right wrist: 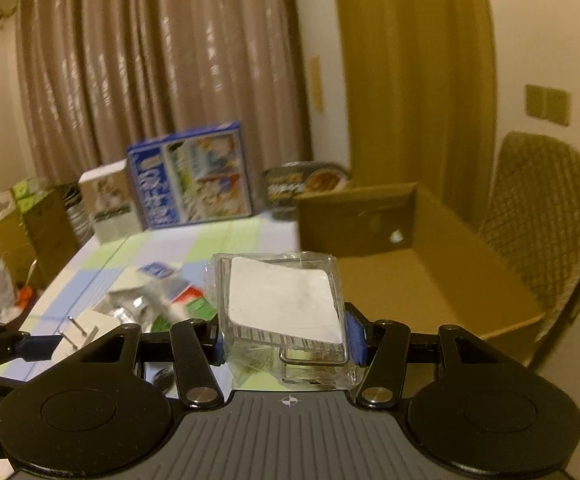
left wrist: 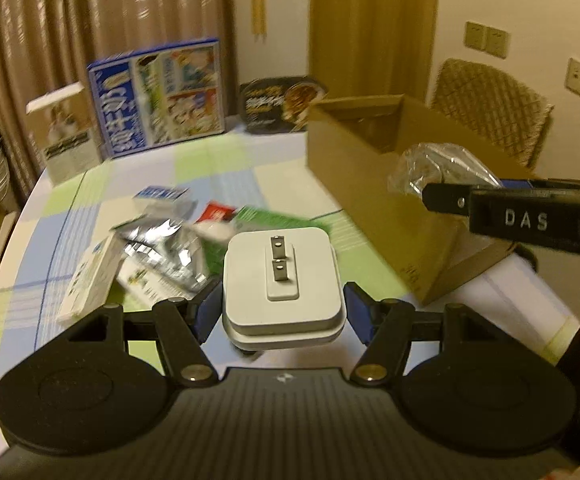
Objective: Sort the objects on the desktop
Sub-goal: 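Carry both items to the cardboard box and open both grippers to drop them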
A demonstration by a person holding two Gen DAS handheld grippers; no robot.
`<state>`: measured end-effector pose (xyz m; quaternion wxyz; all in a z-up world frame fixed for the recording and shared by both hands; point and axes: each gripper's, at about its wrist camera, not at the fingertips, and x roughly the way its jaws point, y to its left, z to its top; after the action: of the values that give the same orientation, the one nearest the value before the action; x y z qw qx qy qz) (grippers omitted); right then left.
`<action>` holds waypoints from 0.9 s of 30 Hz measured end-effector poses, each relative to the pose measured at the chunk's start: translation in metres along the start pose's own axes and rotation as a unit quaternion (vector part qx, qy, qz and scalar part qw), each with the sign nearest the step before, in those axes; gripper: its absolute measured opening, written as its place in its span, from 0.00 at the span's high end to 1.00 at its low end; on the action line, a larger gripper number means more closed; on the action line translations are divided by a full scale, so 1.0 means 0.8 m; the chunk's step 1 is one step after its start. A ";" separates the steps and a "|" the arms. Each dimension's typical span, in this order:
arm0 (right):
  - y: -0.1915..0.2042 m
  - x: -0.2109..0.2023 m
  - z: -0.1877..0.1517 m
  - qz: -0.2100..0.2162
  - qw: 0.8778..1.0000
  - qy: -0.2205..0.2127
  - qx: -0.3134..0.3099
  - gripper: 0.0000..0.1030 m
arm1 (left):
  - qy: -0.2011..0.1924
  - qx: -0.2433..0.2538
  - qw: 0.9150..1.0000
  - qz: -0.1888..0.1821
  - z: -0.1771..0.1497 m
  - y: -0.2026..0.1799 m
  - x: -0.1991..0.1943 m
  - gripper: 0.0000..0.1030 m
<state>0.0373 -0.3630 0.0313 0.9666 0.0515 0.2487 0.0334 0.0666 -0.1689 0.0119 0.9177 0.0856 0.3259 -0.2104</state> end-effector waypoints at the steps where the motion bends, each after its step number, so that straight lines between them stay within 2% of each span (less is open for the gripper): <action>1: -0.011 -0.004 0.005 -0.006 1.000 -0.003 0.002 0.50 | -0.004 0.002 1.000 -0.005 0.007 -0.008 0.001 0.41; 8: -0.088 -0.006 0.032 -0.048 0.998 -0.018 0.021 0.50 | -0.028 0.027 0.998 -0.044 0.061 -0.068 0.015 0.41; 14: -0.131 0.008 0.033 -0.069 0.997 -0.010 0.021 0.50 | -0.033 0.050 0.995 -0.076 0.095 -0.119 0.046 0.41; 21: -0.159 0.023 0.024 -0.081 0.996 0.002 0.028 0.50 | -0.027 0.066 0.992 -0.102 0.111 -0.160 0.086 0.41; 27: -0.164 0.040 0.020 -0.082 0.996 0.011 0.029 0.50 | -0.015 0.066 0.992 -0.110 0.111 -0.165 0.109 0.41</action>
<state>0.0781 -0.4913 0.0150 0.9615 0.0590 0.2632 -0.0526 0.1190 -0.3420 0.0226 0.8860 0.1065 0.3047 -0.3329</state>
